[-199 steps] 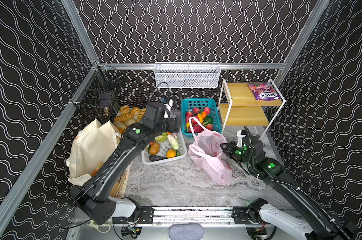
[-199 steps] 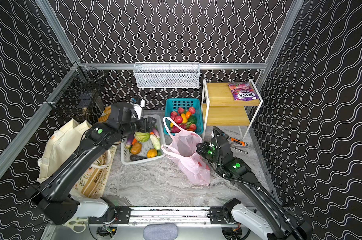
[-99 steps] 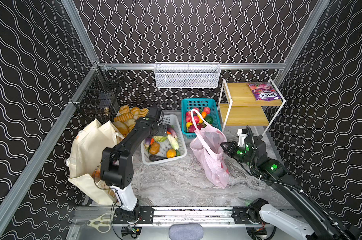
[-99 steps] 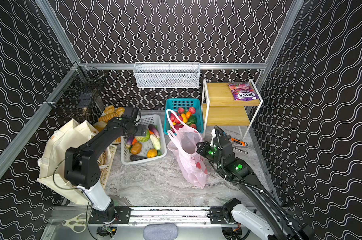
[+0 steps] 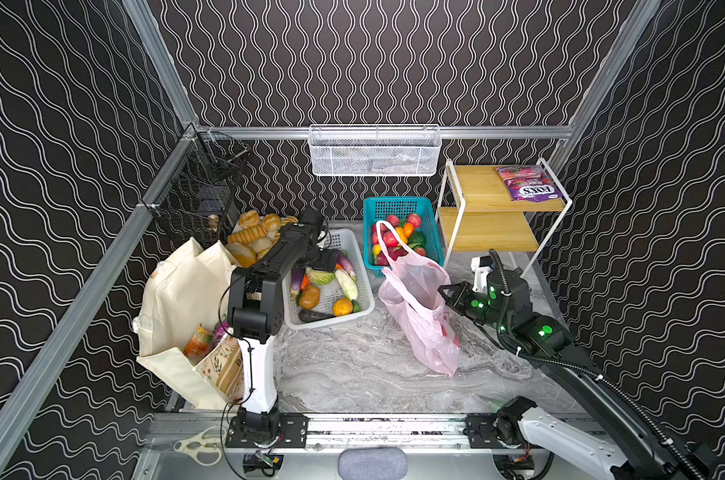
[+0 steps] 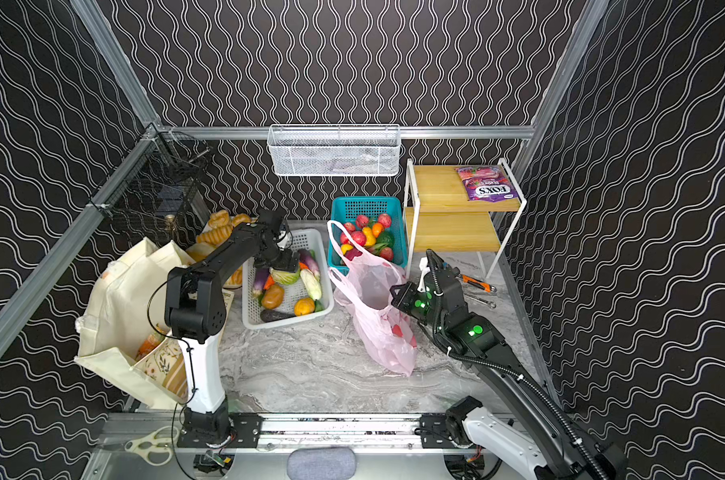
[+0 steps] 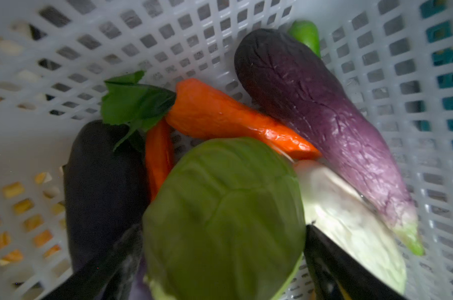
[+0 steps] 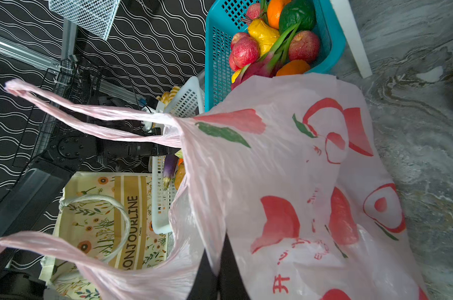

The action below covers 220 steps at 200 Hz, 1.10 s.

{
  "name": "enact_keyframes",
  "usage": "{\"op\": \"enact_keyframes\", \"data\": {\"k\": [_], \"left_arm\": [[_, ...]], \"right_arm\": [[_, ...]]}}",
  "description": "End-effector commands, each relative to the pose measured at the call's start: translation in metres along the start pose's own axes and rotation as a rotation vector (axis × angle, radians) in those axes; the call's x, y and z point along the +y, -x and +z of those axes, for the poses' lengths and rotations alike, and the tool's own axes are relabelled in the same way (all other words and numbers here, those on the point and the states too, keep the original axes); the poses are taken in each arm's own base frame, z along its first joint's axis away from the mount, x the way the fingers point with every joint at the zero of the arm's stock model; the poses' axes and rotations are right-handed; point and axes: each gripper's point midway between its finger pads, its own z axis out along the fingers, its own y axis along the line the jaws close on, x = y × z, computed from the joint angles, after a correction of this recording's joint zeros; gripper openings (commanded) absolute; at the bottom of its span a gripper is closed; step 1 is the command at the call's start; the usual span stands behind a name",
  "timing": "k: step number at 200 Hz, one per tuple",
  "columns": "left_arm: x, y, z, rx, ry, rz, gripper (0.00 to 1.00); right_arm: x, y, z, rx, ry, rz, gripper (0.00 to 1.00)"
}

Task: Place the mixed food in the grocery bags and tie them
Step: 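Move the left gripper back over the white basket to the green cabbage, then grasp the green cabbage with the left gripper and lift it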

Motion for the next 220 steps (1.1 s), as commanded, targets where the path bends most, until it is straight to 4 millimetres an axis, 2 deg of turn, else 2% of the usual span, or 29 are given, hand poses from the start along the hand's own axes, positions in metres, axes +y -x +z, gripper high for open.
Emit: {"op": "enact_keyframes", "data": {"k": [1,25,44,56,78,107,132,156,181,205,220], "left_arm": [[-0.002,-0.001,0.005,0.014,-0.029,0.023,0.95],[-0.008,-0.003,0.002,0.019,-0.059,0.035,0.83],[-0.007,-0.001,-0.014,-0.004,-0.058,0.036,0.75],[-0.007,0.003,-0.033,-0.037,-0.057,0.035,0.74],[-0.005,0.011,-0.08,-0.133,-0.05,-0.016,0.71],[-0.023,0.006,-0.15,-0.319,-0.178,-0.088,0.71],[-0.056,-0.007,-0.207,-0.449,-0.376,-0.106,0.7],[-0.099,-0.025,-0.241,-0.526,-0.581,-0.093,0.68],[-0.157,-0.048,-0.256,-0.493,-0.776,0.001,0.66],[-0.202,-0.072,-0.259,-0.394,-0.851,0.146,0.65],[-0.222,-0.081,-0.26,-0.375,-0.864,0.202,0.65]], "right_arm": [[0.008,0.004,-0.001,-0.011,0.027,-0.01,0.0],[0.007,0.004,-0.003,-0.012,0.019,-0.009,0.0],[0.006,0.004,-0.004,-0.016,0.015,-0.009,0.0],[0.006,0.004,-0.004,-0.017,0.016,-0.007,0.0],[0.004,0.005,-0.003,-0.016,0.006,-0.009,0.0],[0.004,0.005,0.001,-0.011,0.001,-0.015,0.0],[0.007,0.006,0.003,-0.008,0.01,-0.007,0.0],[0.008,0.007,0.004,-0.012,0.015,-0.007,0.0],[0.011,0.008,0.005,-0.013,0.026,-0.007,0.0],[0.012,0.008,0.005,-0.011,0.027,-0.008,0.0],[0.012,0.008,0.005,-0.009,0.031,-0.01,0.0]]}}
